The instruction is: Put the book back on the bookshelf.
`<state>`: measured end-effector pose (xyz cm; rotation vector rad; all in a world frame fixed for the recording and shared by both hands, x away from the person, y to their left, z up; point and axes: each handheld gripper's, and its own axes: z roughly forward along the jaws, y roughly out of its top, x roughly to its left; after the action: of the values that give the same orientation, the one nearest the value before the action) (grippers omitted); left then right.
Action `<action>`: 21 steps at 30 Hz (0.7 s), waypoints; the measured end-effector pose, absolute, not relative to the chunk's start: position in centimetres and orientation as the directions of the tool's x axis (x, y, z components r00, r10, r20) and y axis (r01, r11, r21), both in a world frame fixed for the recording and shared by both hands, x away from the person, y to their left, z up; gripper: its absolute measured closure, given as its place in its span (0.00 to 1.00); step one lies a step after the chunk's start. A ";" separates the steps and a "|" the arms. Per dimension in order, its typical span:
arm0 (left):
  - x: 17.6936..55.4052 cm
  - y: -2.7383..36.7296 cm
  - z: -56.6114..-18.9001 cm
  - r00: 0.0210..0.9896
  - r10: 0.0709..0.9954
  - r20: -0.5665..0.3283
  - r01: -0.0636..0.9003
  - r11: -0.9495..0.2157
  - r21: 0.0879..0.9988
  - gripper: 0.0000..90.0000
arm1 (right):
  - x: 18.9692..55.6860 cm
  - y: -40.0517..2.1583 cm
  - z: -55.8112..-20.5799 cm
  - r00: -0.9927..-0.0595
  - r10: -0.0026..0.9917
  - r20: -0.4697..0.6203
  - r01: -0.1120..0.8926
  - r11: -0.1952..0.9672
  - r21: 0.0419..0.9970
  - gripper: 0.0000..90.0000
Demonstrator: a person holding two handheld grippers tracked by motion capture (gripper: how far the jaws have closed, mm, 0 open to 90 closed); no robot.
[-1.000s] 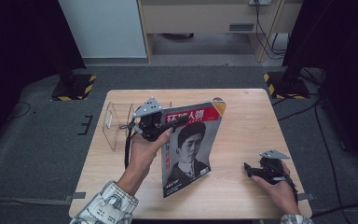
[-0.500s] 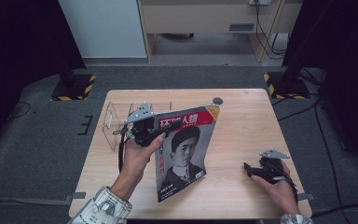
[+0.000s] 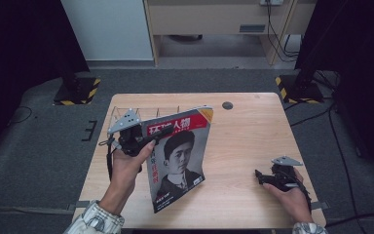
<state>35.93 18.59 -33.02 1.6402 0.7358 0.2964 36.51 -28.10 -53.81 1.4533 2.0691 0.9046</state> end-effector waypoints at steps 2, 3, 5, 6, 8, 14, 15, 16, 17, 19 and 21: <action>35.6 19.6 -33.0 0.759 0.619 -0.202 0.289 -0.042 0.956 0.96 | 36.5 -28.1 -53.8 -0.344 0.939 0.007 0.645 0.231 0.729 0.17; 35.5 20.1 -33.0 0.753 0.625 -0.207 0.288 -0.031 0.957 0.96 | 36.5 -28.1 -53.8 -0.343 0.939 0.007 0.645 0.230 0.729 0.17; 35.3 21.2 -33.1 0.742 0.634 -0.218 0.289 -0.008 0.957 0.96 | 36.5 -28.1 -53.8 -0.340 0.940 0.007 0.644 0.227 0.730 0.17; 35.2 21.8 -33.0 0.736 0.640 -0.221 0.290 -0.003 0.957 0.96 | 36.5 -28.1 -53.8 -0.341 0.940 0.007 0.645 0.228 0.730 0.17; 34.9 22.6 -32.9 0.727 0.648 -0.227 0.291 0.008 0.957 0.96 | 36.5 -28.1 -53.8 -0.343 0.939 0.006 0.643 0.231 0.730 0.17; 34.2 25.3 -32.3 0.702 0.676 -0.223 0.280 0.026 0.960 0.96 | 36.5 -28.0 -53.8 -0.340 0.940 0.009 0.645 0.226 0.730 0.16; 34.1 25.7 -32.3 0.700 0.679 -0.224 0.280 0.027 0.960 0.96 | 36.5 -28.0 -53.8 -0.341 0.940 0.007 0.644 0.228 0.730 0.16; 34.1 26.0 -32.3 0.696 0.683 -0.221 0.281 0.025 0.959 0.96 | 36.6 -28.0 -53.8 -0.341 0.940 0.008 0.645 0.227 0.730 0.16; 34.1 26.3 -32.3 0.691 0.688 -0.221 0.280 0.027 0.960 0.96 | 36.6 -28.1 -53.8 -0.342 0.939 0.008 0.645 0.229 0.729 0.16; 34.0 26.8 -32.4 0.684 0.695 -0.221 0.282 0.028 0.959 0.96 | 36.5 -28.0 -53.8 -0.342 0.940 0.009 0.645 0.228 0.729 0.16; 33.7 27.4 -32.4 0.678 0.703 -0.216 0.278 0.028 0.960 0.96 | 36.6 -28.0 -53.8 -0.341 0.940 0.007 0.644 0.228 0.730 0.16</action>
<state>33.69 27.36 -32.37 1.5547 0.8345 0.3952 36.55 -28.04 -53.81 1.4552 2.0697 0.9040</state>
